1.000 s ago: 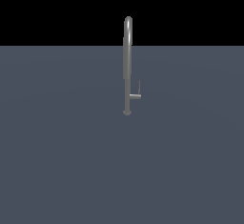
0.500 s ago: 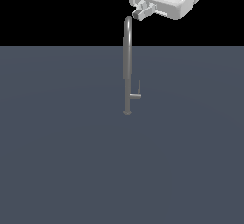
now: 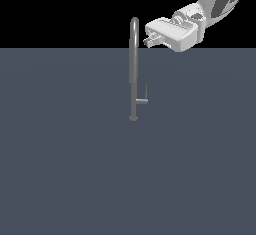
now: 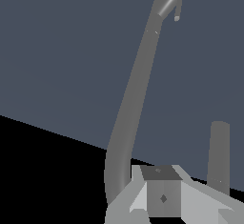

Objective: Turn on the faucet by rotating a designated handle.

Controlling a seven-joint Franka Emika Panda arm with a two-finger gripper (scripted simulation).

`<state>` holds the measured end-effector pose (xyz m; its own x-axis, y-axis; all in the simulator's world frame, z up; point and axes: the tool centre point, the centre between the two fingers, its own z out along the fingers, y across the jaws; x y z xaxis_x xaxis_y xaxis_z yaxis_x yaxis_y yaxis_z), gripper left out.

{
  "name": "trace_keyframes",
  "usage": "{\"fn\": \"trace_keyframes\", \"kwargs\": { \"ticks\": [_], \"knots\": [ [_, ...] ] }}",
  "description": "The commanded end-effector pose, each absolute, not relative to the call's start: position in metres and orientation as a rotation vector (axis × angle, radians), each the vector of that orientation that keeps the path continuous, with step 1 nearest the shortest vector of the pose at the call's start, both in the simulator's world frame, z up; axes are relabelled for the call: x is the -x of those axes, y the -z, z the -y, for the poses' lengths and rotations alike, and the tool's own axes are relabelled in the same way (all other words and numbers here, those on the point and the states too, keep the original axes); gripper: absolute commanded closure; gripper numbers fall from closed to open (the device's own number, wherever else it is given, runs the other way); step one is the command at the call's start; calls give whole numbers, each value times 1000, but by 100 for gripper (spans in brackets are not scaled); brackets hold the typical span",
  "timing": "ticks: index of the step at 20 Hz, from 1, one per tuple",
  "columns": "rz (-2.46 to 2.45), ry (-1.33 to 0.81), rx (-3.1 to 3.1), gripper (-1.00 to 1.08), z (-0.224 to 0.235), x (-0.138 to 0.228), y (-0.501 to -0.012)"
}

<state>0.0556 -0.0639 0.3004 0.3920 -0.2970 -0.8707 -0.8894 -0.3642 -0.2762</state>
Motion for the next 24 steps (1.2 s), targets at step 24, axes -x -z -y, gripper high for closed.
{"fn": "trace_keyframes", "kwargs": {
  "ticks": [24],
  "knots": [
    [-1244,-1160,1146,108,73,-103,-145]
  ]
}}
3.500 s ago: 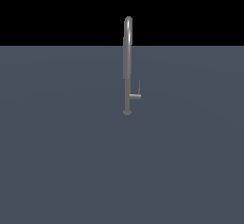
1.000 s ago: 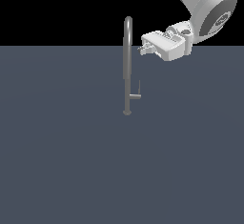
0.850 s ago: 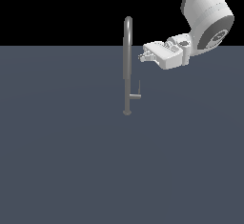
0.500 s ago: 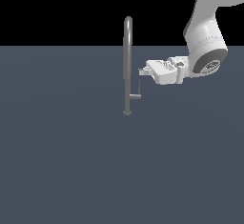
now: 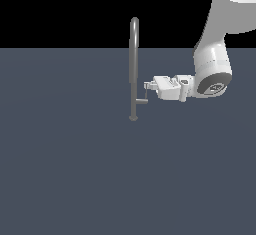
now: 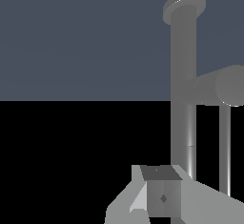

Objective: Turn on the faucet by rotating a designated handle.

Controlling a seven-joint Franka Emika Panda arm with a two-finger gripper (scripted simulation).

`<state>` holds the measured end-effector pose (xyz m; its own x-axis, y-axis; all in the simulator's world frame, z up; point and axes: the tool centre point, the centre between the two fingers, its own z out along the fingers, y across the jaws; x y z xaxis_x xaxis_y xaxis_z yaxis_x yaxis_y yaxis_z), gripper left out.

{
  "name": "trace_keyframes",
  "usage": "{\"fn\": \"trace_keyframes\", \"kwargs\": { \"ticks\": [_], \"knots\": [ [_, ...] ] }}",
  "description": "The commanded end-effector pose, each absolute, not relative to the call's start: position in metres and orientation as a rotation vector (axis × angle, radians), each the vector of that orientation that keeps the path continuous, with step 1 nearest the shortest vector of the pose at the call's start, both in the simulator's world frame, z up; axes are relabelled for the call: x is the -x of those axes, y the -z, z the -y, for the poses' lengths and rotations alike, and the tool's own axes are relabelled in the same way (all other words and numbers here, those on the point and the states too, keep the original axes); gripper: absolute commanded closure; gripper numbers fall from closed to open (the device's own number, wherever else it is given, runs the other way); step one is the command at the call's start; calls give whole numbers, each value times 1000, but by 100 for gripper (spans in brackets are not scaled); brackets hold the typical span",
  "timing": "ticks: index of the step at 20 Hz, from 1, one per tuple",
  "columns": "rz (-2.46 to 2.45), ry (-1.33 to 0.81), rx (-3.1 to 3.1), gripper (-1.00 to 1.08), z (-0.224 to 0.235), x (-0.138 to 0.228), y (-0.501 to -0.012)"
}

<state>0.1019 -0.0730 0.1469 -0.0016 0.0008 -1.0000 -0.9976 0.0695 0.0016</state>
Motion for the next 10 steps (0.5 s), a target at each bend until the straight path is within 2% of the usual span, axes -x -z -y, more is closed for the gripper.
{"fn": "trace_keyframes", "kwargs": {
  "ticks": [1,10],
  "knots": [
    [-1244,-1160,1144,108,72,-103,-145],
    [-1240,-1157,1159,108,72,-102,-148]
  ]
}}
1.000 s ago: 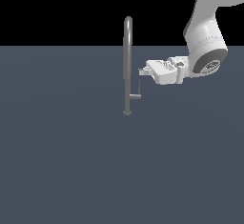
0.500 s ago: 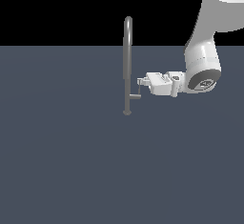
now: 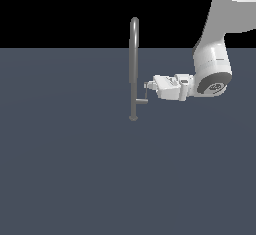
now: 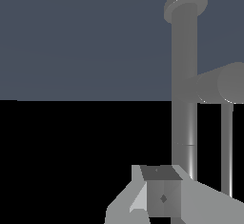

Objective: Turn on the faucet by rotating a designated handle.

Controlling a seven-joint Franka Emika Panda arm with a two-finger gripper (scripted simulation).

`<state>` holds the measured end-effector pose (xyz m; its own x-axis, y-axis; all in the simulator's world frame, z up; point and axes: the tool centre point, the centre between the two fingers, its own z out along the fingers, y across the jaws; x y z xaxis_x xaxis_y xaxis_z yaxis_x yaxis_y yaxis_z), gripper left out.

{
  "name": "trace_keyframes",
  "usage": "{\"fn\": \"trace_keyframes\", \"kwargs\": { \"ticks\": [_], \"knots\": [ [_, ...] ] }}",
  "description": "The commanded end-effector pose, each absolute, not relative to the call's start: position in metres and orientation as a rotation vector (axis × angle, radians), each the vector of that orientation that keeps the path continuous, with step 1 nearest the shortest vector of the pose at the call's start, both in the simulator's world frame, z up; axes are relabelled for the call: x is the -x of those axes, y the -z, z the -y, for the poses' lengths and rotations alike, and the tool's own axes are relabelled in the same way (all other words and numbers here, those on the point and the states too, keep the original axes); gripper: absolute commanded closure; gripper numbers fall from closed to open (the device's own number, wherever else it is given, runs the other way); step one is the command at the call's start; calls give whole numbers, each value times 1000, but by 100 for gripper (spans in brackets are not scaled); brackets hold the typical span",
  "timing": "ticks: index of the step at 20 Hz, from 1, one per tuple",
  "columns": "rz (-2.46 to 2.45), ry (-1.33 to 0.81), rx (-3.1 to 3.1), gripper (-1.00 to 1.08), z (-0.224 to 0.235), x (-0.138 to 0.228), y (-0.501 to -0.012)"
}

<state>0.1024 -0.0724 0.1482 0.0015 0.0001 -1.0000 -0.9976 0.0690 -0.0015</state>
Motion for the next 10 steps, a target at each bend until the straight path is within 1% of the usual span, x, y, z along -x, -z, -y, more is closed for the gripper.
{"fn": "trace_keyframes", "kwargs": {
  "ticks": [1,10],
  "knots": [
    [-1240,-1157,1159,108,72,-100,-149],
    [-1240,-1157,1159,108,71,-82,-155]
  ]
}}
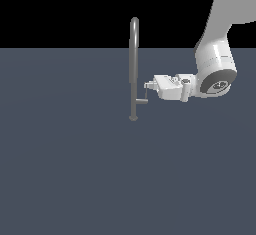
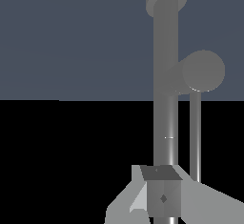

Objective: Turn on the faucet by rotating a designated handle.

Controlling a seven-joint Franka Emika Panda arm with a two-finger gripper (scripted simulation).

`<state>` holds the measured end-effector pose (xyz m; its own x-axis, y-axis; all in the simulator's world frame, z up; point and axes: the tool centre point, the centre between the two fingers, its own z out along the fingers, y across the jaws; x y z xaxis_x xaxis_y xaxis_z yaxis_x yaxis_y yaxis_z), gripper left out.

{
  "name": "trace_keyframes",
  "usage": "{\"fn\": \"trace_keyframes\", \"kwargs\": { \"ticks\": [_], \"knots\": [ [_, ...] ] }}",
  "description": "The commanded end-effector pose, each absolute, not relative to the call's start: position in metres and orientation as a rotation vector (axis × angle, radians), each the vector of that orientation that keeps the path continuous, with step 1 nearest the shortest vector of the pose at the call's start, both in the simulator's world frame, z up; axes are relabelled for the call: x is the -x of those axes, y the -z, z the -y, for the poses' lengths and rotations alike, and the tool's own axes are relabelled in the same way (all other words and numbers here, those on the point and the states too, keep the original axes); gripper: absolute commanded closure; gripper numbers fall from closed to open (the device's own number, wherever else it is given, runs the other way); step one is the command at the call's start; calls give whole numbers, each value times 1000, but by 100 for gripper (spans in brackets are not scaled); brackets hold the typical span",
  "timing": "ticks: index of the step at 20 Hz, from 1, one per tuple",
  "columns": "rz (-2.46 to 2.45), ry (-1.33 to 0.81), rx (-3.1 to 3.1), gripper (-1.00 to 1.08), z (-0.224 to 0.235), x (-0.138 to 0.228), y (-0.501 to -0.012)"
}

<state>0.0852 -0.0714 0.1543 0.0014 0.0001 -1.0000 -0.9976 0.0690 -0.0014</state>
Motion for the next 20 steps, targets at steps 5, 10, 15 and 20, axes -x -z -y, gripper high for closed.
{"fn": "trace_keyframes", "kwargs": {
  "ticks": [5,10,15,20],
  "knots": [
    [-1242,-1154,1158,108,71,-78,-156],
    [-1242,-1155,1158,108,70,-65,-155],
    [-1241,-1156,1159,108,69,-51,-155],
    [-1237,-1145,1163,108,69,-49,-158]
  ]
}}
